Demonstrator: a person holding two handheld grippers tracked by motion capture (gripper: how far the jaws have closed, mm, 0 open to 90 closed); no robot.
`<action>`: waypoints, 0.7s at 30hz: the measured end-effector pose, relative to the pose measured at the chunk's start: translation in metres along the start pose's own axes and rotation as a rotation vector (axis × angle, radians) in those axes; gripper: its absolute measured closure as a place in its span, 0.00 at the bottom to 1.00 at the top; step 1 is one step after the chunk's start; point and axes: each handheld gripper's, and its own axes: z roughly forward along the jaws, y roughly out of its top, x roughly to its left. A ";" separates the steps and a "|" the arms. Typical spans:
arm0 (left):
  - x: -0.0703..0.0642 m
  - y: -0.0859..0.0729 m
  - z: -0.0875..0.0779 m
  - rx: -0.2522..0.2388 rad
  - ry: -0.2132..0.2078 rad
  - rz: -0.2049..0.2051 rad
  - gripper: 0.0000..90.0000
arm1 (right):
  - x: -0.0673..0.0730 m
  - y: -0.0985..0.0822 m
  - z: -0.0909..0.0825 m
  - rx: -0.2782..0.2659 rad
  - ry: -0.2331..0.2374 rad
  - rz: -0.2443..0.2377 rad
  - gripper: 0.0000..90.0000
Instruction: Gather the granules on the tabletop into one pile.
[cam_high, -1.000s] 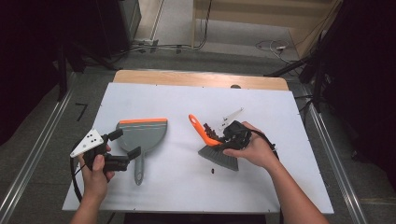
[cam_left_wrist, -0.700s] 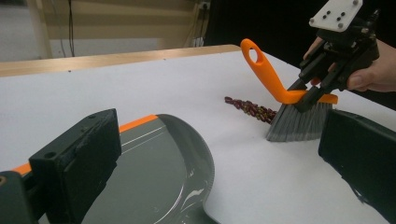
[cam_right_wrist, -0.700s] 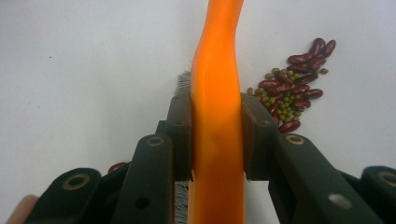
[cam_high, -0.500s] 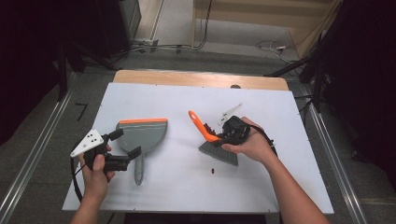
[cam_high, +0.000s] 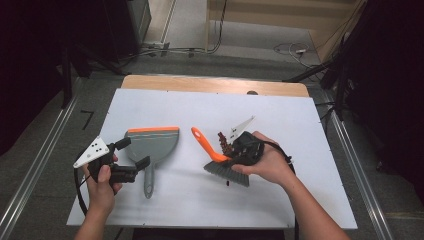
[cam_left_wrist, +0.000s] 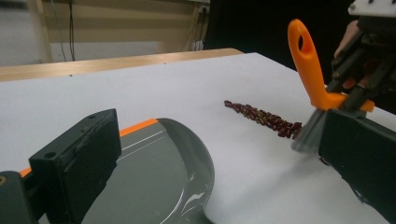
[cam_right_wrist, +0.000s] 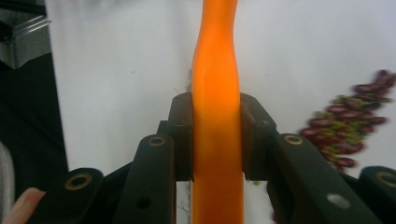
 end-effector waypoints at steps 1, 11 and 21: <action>0.000 0.000 0.000 0.000 0.001 -0.002 0.00 | 0.004 -0.001 0.004 0.012 0.010 0.008 0.76; -0.001 0.000 0.001 0.006 0.003 0.003 0.00 | -0.017 -0.012 0.021 0.029 0.010 0.025 0.76; -0.001 -0.001 0.002 0.007 -0.005 -0.001 0.00 | -0.046 -0.014 0.021 0.003 0.007 0.056 0.75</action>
